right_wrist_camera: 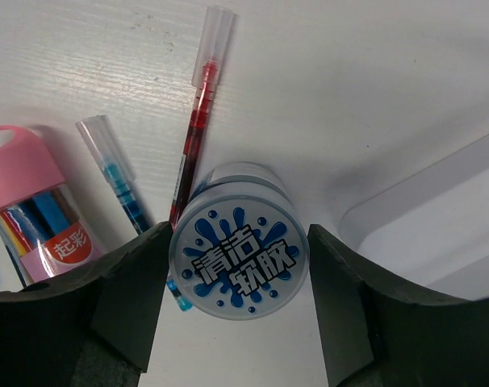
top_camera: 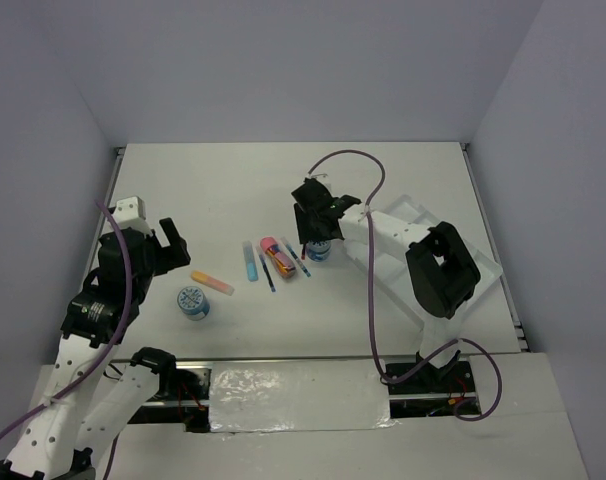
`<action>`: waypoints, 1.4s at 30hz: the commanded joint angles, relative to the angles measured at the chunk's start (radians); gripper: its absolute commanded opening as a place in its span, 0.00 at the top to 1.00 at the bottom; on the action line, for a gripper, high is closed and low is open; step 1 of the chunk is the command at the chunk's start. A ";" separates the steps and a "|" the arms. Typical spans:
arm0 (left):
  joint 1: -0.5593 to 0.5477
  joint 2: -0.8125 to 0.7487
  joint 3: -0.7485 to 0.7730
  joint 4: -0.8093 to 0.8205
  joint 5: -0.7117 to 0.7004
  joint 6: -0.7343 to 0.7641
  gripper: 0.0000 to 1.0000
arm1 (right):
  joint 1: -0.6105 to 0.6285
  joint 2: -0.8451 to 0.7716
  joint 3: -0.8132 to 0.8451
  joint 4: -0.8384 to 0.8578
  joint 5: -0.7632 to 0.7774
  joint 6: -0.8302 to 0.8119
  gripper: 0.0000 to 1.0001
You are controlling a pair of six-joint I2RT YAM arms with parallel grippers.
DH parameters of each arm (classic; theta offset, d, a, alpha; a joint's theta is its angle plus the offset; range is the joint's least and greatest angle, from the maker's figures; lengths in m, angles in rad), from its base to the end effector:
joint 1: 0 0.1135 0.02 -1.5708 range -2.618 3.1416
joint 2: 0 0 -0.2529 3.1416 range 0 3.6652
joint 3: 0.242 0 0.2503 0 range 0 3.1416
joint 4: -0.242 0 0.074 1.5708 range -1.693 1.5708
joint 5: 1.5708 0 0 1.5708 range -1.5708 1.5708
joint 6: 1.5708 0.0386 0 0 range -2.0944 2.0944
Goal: Sort the stationery into containers
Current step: Pick up the stationery from the center of the board, then place the stationery in the storage box.
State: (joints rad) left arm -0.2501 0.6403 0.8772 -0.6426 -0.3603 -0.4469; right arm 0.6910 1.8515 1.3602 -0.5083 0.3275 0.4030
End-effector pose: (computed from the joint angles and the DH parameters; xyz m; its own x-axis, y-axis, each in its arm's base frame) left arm 0.1395 -0.0216 0.3365 -0.3093 -0.3384 -0.8887 -0.2394 0.9322 -0.2716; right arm 0.3103 0.2405 0.2017 -0.7804 -0.1636 -0.6035 -0.1776 0.9834 -0.0369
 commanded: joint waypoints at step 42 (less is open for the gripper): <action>-0.026 0.010 0.014 0.035 0.003 0.016 0.01 | -0.579 -0.054 0.077 0.088 0.027 -0.082 0.60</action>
State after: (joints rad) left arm -0.2680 0.6472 0.8772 -0.6430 -0.3614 -0.4465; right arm 0.1162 1.7908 1.3693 -0.4511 0.3359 0.3202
